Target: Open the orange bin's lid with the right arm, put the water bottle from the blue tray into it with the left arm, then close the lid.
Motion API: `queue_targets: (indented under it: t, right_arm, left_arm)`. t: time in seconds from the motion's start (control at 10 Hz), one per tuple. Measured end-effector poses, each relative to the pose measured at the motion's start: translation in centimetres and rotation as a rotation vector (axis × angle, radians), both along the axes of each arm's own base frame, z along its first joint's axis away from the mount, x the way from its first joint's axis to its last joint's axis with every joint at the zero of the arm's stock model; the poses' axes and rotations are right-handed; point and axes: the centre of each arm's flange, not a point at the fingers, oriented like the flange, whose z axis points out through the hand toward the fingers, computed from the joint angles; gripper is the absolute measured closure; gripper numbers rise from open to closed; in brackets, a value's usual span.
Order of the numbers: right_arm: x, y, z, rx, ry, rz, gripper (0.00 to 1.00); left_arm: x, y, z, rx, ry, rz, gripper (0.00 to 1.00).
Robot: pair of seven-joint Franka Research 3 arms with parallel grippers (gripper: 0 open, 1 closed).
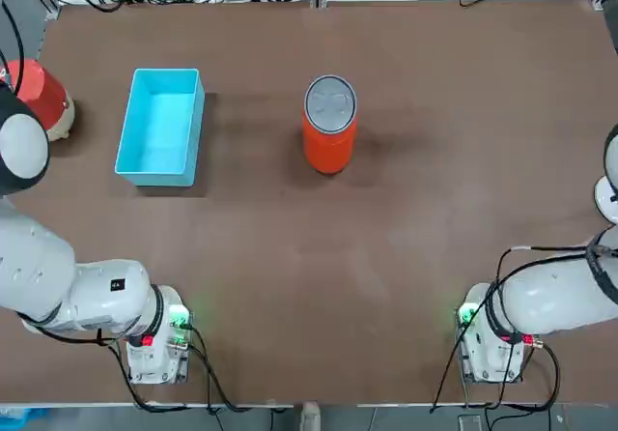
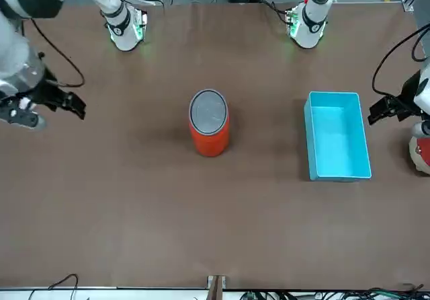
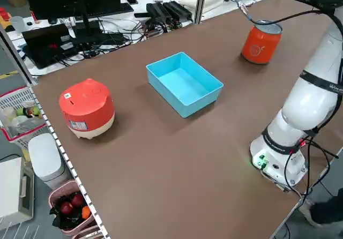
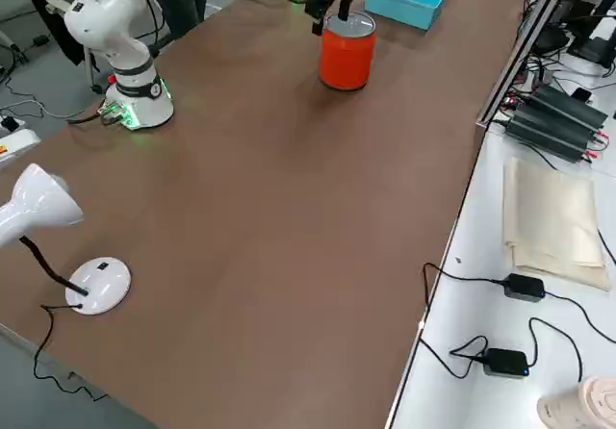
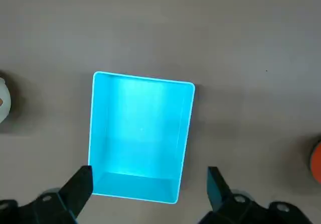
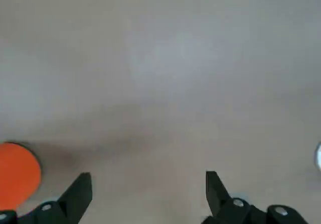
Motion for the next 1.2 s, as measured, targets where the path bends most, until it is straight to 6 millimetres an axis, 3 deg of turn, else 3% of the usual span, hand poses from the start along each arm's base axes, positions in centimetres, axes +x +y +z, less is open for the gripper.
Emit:
queue_targets:
  t: [0.1,0.3,0.6,1.0,1.2]
  right_arm:
    - [-0.4,-2.5,0.8,0.001,-0.006,0.022,0.0]
    - [-1.0,-5.1,1.8,0.002,-0.019,0.037,0.0]
    - [-1.4,-6.0,2.3,0.002,-0.021,0.059,0.0]
    - [-2.0,-8.9,2.6,0.002,-0.009,0.084,0.0]
    - [-2.1,-8.7,2.8,0.002,-0.009,0.087,0.0]
  left_arm:
    - [0.0,0.0,0.0,0.0,0.0,0.0,0.0]
    - [0.0,0.0,0.0,0.0,0.0,0.0,0.0]
    - [0.0,0.0,0.0,0.0,0.0,0.0,0.0]
    - [0.0,0.0,0.0,0.0,0.0,0.0,0.0]
    - [0.0,0.0,0.0,0.0,0.0,0.0,0.0]
